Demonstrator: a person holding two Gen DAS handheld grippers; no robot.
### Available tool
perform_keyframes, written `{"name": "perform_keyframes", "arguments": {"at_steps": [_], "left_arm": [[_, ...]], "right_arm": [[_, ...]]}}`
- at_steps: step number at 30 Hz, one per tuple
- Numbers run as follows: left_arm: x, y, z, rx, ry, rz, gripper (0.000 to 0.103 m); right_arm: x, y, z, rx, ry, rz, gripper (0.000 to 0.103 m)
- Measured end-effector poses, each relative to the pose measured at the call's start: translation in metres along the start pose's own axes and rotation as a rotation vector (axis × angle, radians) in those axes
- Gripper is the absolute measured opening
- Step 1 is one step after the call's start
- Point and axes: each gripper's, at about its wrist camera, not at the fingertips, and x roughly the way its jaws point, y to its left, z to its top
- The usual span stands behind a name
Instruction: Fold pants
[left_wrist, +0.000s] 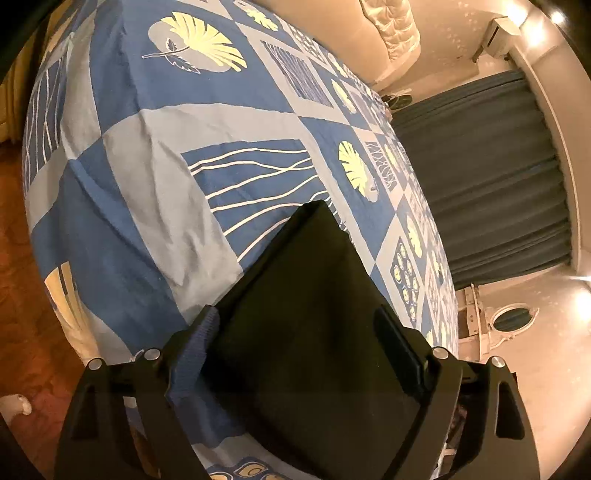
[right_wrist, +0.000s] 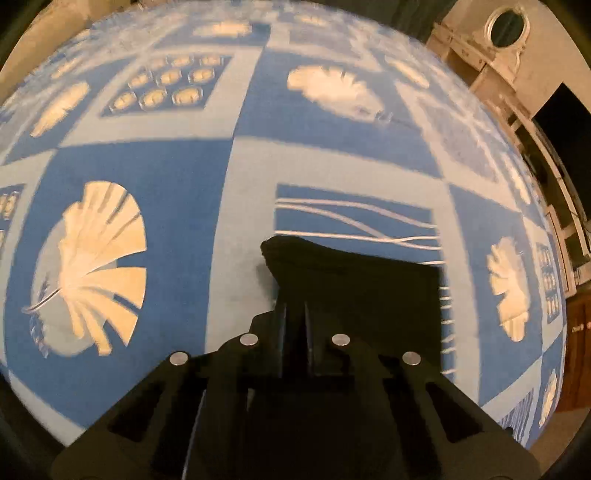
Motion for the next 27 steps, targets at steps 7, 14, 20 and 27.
{"name": "perform_keyframes", "arguments": {"at_steps": [7,14,20,27], "left_arm": [[-0.012,-0.023,-0.006,0.054,-0.027,0.005,0.084],[-0.02,-0.066,-0.026,0.131,-0.019,-0.025,0.084],[-0.016,-0.095,-0.053,0.161,0.042,-0.06,0.084],[-0.009,-0.118,-0.082,0.23,0.081,-0.068,0.084]], "right_arm": [[-0.111,-0.096,-0.074,0.134,-0.233,0.131,0.008],[-0.152,-0.229,-0.195,0.438,-0.285,0.214,0.008],[-0.11,-0.281,-0.28,0.657,-0.169,0.343,0.008],[-0.081,-0.296,-0.32,0.792,-0.103,0.43,0.007]]}}
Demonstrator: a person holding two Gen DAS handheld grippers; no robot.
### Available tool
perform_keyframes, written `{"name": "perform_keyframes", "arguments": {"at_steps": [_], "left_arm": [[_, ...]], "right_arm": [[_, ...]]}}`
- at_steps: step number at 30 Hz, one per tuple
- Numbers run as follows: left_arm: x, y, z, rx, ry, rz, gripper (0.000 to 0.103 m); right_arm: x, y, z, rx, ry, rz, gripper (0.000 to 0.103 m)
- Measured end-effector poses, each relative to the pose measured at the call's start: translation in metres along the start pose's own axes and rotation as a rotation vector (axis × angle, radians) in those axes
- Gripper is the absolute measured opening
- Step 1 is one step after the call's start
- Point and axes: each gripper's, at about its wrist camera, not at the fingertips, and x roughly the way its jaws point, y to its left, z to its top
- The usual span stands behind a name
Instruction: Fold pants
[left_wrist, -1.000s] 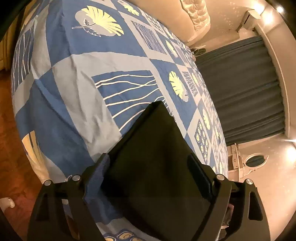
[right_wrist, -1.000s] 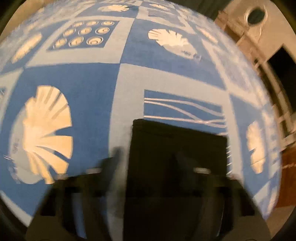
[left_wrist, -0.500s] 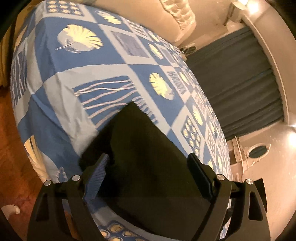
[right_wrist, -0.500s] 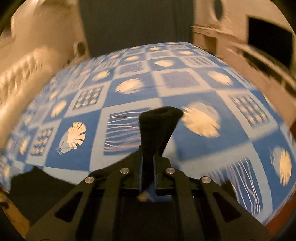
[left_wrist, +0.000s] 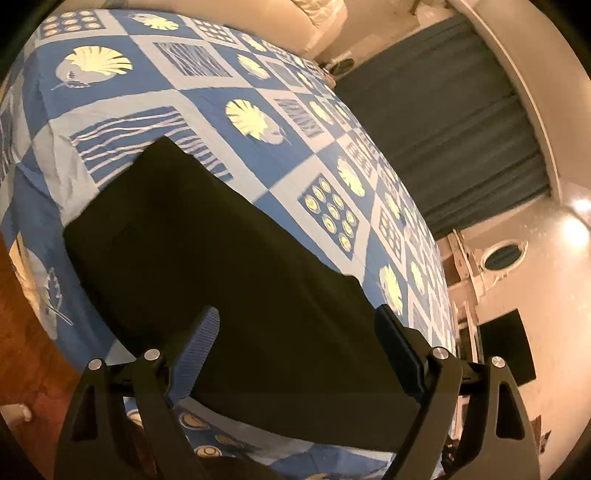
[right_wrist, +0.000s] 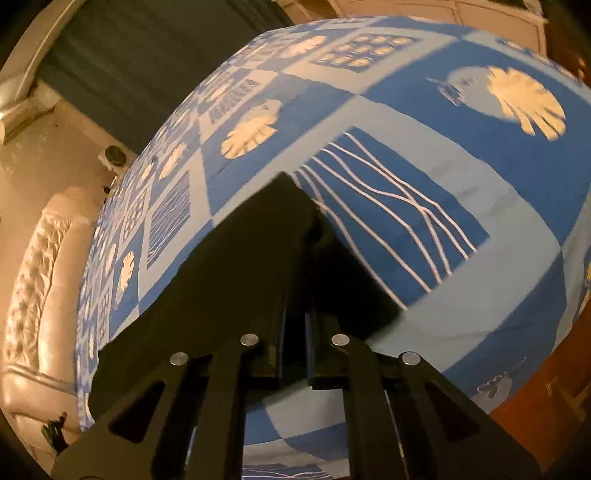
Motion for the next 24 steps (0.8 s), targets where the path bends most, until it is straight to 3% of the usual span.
{"name": "perform_keyframes", "arguments": {"at_steps": [4,8,14,18,24], "left_arm": [[-0.003,-0.008,-0.003,0.05,-0.01,0.004,0.084],[-0.002,-0.007,-0.006,0.042,0.009,-0.018,0.084],[0.01,-0.034,-0.025,0.024,0.113,-0.104,0.084],[0.033,-0.075,-0.072,0.0,0.286,-0.232,0.084],[0.092,-0.144,-0.174,-0.054,0.546,-0.405,0.084]], "right_arm": [[-0.002,-0.011,-0.004,0.072,0.004,0.031,0.006],[-0.016,-0.001,-0.001,0.062,-0.035,0.059,0.006],[-0.001,-0.011,-0.005,0.062,0.008,-0.001,0.006],[0.003,-0.019,-0.008,0.084,0.024,0.013,0.006],[0.003,-0.02,-0.006,0.088,0.025,0.031,0.006]]}}
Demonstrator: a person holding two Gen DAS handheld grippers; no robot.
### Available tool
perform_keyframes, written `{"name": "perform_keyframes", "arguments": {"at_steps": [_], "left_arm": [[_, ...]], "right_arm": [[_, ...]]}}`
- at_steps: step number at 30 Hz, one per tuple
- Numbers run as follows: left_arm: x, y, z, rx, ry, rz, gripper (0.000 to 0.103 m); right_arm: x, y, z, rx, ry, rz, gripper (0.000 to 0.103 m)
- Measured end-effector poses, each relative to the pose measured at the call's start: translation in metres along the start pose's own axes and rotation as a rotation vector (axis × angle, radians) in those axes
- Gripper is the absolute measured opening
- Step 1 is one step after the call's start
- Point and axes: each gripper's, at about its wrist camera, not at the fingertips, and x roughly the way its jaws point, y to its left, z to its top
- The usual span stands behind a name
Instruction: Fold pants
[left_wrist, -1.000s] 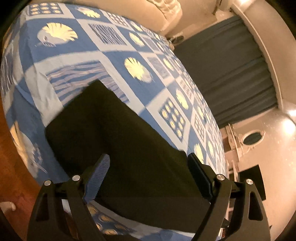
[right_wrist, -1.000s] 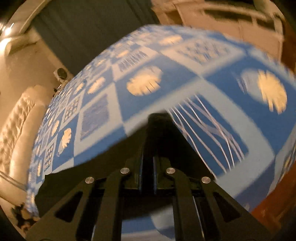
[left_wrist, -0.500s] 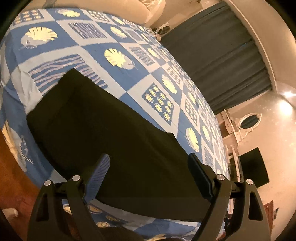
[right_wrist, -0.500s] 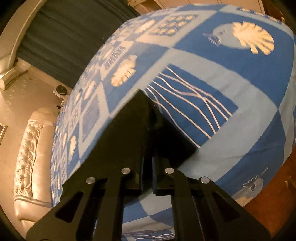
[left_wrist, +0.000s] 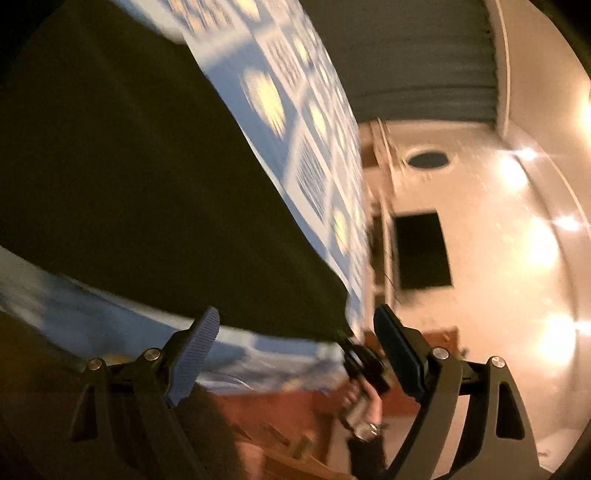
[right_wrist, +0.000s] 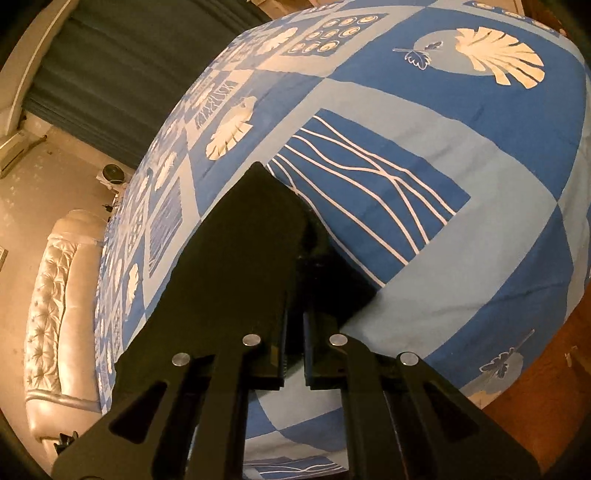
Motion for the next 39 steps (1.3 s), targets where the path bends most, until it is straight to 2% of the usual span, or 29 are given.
{"name": "perform_keyframes", "arguments": {"at_steps": [2,5,9,16,20,28,31,32,33,34,35,36,38,39], "left_arm": [[0.035,-0.004,-0.016,-0.035,0.046,-0.044,0.084],[0.07,-0.005,-0.028,-0.061,0.09,-0.058,0.084],[0.098,-0.005,-0.036,-0.085,0.092,-0.061,0.084],[0.112,0.003,-0.04,-0.135,0.065,-0.022,0.084],[0.12,0.003,-0.04,-0.129,0.05,0.006,0.084],[0.123,0.004,-0.033,-0.158,-0.011,0.027,0.084],[0.126,0.004,-0.033,-0.167,-0.035,0.013,0.083],[0.125,0.003,-0.033,-0.161,-0.042,0.013,0.079],[0.129,0.001,-0.034,-0.153,-0.046,0.027,0.058],[0.131,0.002,-0.034,-0.14,-0.041,0.073,0.036],[0.133,0.005,-0.033,-0.137,-0.034,0.121,0.025],[0.133,0.009,-0.033,-0.147,-0.033,0.134,0.008],[0.134,0.022,-0.033,-0.207,-0.033,0.094,0.007],[0.133,0.022,-0.034,-0.206,-0.035,0.091,0.007]], "right_arm": [[0.0,-0.001,0.001,0.0,0.002,0.008,0.006],[0.001,-0.002,0.002,0.004,0.007,0.022,0.006],[0.003,-0.006,0.001,0.006,0.013,0.043,0.006],[0.007,-0.018,-0.001,0.045,0.021,0.101,0.006],[0.007,-0.02,-0.001,0.051,0.022,0.119,0.006],[0.007,-0.021,-0.004,0.057,0.018,0.132,0.007],[0.008,-0.022,-0.005,0.061,0.013,0.139,0.006],[0.008,-0.023,-0.005,0.063,0.012,0.143,0.006],[0.008,-0.023,-0.005,0.065,0.011,0.146,0.006],[0.007,-0.024,-0.007,0.066,0.009,0.149,0.006],[0.007,-0.024,-0.007,0.067,0.006,0.151,0.007],[0.007,-0.023,-0.007,0.067,0.005,0.152,0.007],[0.007,-0.023,-0.008,0.07,-0.001,0.155,0.007],[0.006,-0.023,-0.009,0.069,-0.005,0.154,0.006]]}}
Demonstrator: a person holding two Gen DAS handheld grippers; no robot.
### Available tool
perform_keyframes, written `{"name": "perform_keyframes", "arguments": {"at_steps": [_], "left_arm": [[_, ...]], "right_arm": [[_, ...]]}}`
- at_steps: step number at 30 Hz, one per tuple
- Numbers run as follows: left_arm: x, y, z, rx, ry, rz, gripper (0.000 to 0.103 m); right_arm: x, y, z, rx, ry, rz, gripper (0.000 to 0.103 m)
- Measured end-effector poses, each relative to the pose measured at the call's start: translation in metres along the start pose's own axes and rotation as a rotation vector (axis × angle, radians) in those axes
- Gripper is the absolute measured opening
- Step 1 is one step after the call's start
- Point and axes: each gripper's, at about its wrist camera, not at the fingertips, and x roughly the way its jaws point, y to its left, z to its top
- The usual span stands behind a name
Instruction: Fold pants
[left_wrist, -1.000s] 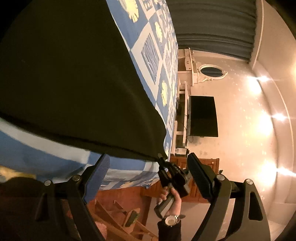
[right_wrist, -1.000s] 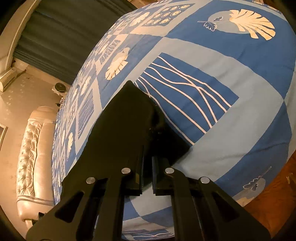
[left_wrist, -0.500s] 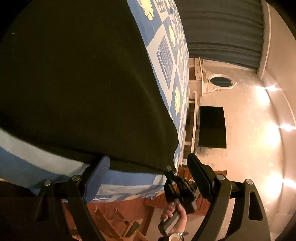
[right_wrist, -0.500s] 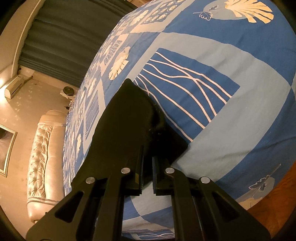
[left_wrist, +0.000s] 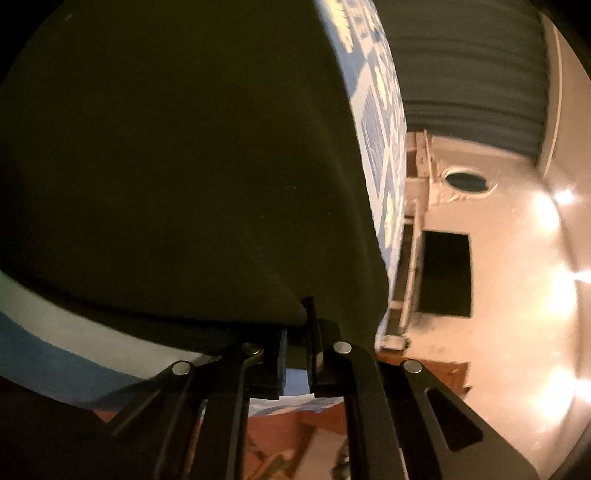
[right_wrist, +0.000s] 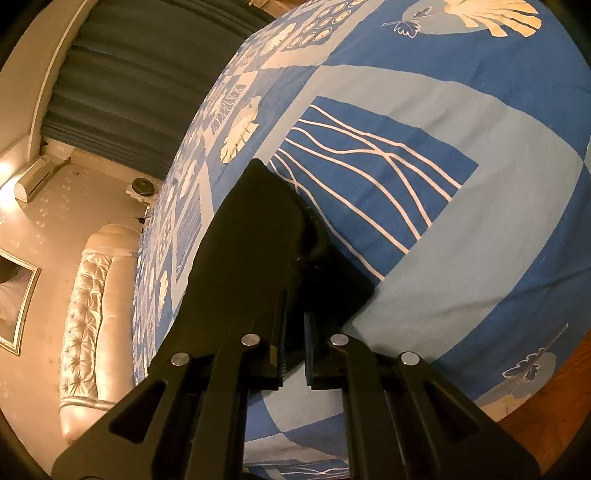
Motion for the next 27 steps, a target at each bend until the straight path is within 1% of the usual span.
{"name": "perform_keyframes", "arguments": {"at_steps": [3,8,11,13,15,16,17,18,19,20,21,22,23,24,25,26,27], "left_arm": [[-0.004,-0.016,-0.005,0.089,-0.024,0.038,0.007],[-0.014,-0.035,-0.012,0.159,-0.053,0.038,0.007],[-0.011,-0.035,-0.017,0.191,-0.041,0.052,0.007],[0.001,-0.026,-0.017,0.215,0.001,0.111,0.007],[0.005,-0.014,-0.014,0.199,0.012,0.086,0.008],[0.005,-0.013,-0.013,0.193,0.018,0.072,0.009],[0.003,-0.015,-0.013,0.192,0.025,0.065,0.01],[0.001,-0.017,-0.014,0.197,0.029,0.064,0.017],[-0.001,-0.021,-0.015,0.211,0.04,0.058,0.031],[-0.005,-0.026,-0.018,0.233,0.055,0.049,0.04],[-0.01,-0.033,-0.023,0.268,0.073,0.047,0.056],[-0.015,-0.039,-0.027,0.306,0.085,0.037,0.064],[-0.021,-0.046,-0.029,0.346,0.096,0.022,0.066],[-0.031,-0.055,-0.033,0.403,0.103,0.007,0.073],[-0.037,-0.061,-0.034,0.444,0.099,0.004,0.077],[-0.048,-0.065,-0.035,0.491,0.085,0.009,0.079],[-0.06,-0.069,-0.033,0.544,0.061,0.024,0.082]], "right_arm": [[-0.007,0.006,-0.001,-0.013,-0.031,0.009,0.006],[-0.021,0.018,0.0,-0.056,-0.049,0.023,0.006],[-0.014,0.002,-0.001,-0.034,-0.037,-0.016,0.006],[-0.007,-0.011,-0.003,0.014,-0.022,-0.002,0.006],[-0.009,-0.02,-0.001,0.069,-0.02,0.043,0.006],[-0.012,-0.021,0.0,0.082,-0.026,0.052,0.009],[-0.019,-0.021,0.003,0.083,-0.045,0.051,0.013],[-0.028,-0.019,0.005,0.075,-0.069,0.05,0.026],[-0.037,-0.018,0.008,0.066,-0.095,0.041,0.037],[-0.043,-0.019,0.008,0.06,-0.11,0.03,0.056],[-0.048,-0.021,0.009,0.056,-0.117,0.024,0.061],[-0.05,-0.023,0.009,0.058,-0.116,0.027,0.061],[-0.051,-0.029,0.008,0.071,-0.11,0.043,0.061],[-0.051,-0.032,0.007,0.081,-0.108,0.06,0.061],[-0.048,-0.037,0.004,0.101,-0.095,0.083,0.061],[-0.045,-0.04,0.003,0.114,-0.085,0.098,0.061],[-0.041,-0.043,0.002,0.128,-0.078,0.116,0.061]]}}
